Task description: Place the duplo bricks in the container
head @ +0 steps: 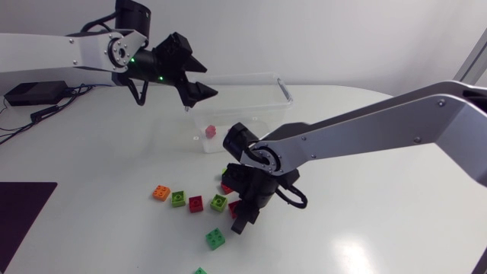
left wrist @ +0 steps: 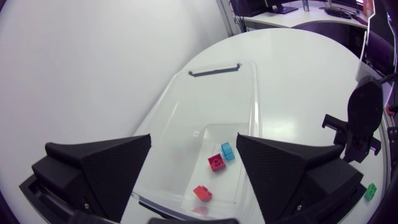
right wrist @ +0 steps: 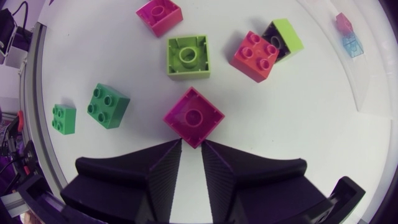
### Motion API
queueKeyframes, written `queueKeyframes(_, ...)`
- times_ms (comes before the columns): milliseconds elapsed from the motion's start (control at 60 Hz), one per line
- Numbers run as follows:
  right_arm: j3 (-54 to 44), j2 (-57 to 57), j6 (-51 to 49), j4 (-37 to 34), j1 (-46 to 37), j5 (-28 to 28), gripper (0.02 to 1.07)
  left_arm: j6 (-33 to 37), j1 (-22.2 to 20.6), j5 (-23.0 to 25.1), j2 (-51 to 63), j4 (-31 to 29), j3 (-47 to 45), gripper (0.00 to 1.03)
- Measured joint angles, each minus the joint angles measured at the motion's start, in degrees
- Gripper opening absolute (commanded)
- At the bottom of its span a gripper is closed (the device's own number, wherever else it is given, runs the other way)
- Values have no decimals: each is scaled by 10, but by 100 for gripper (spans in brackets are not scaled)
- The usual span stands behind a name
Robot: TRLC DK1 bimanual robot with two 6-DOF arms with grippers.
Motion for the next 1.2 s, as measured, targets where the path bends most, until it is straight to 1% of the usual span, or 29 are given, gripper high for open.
queueKeyframes(17, 0, -2, 0, 0, 0, 1, 34, 0, 0, 0, -5, 0, 0, 98)
queueKeyframes(33, 0, -3, 0, 0, 0, 2, 40, 0, 0, 0, -9, -1, 0, 98)
queueKeyframes(83, 0, -7, 0, 0, 0, 2, 64, 0, 0, 0, -26, -3, -1, 98)
queueKeyframes(133, 0, -10, 0, 0, 0, 4, 93, 0, 2, 0, -47, -8, -4, 98)
queueKeyframes(150, 0, -10, 0, -1, 0, 5, 98, 0, 3, 0, -51, -9, -5, 98)
queueKeyframes(183, 0, -10, 0, 0, 0, 6, 101, 0, 4, 0, -62, -12, -8, 98)
queueKeyframes(250, 0, -10, 0, -3, 0, 6, 102, 0, 10, 0, -89, -17, -19, 98)
queueKeyframes(350, 10, -7, 0, -12, 0, 6, 102, 1, 22, 0, -132, -30, -46, 98)
queueKeyframes(500, 50, 12, 12, -38, 2, 6, 101, 16, 42, 1, -193, -43, -104, 98)
queueKeyframes(667, 101, 48, 35, -76, 7, 6, 98, 28, 68, 2, -225, -43, -156, 98)
queueKeyframes(717, 111, 57, 45, -87, 9, 6, 95, 31, 75, 2, -232, -43, -171, 98)
queueKeyframes(800, 127, 69, 61, -104, 10, 6, 95, 33, 85, 3, -247, -45, -199, 98)
queueKeyframes(883, 140, 79, 77, -112, 10, 6, 94, 33, 90, 3, -266, -45, -227, 98)
queueKeyframes(1050, 155, 96, 101, -117, 10, 11, 88, 47, 96, 7, -304, -45, -275, 98)
queueKeyframes(1100, 157, 98, 105, -120, 10, 13, 71, 54, 100, 7, -313, -44, -289, 98)
queueKeyframes(1183, 159, 99, 109, -125, 10, 21, 39, 78, 109, 14, -330, -43, -319, 98)
queueKeyframes(1200, 159, 99, 109, -125, 10, 21, 35, 84, 112, 16, -333, -43, -326, 98)
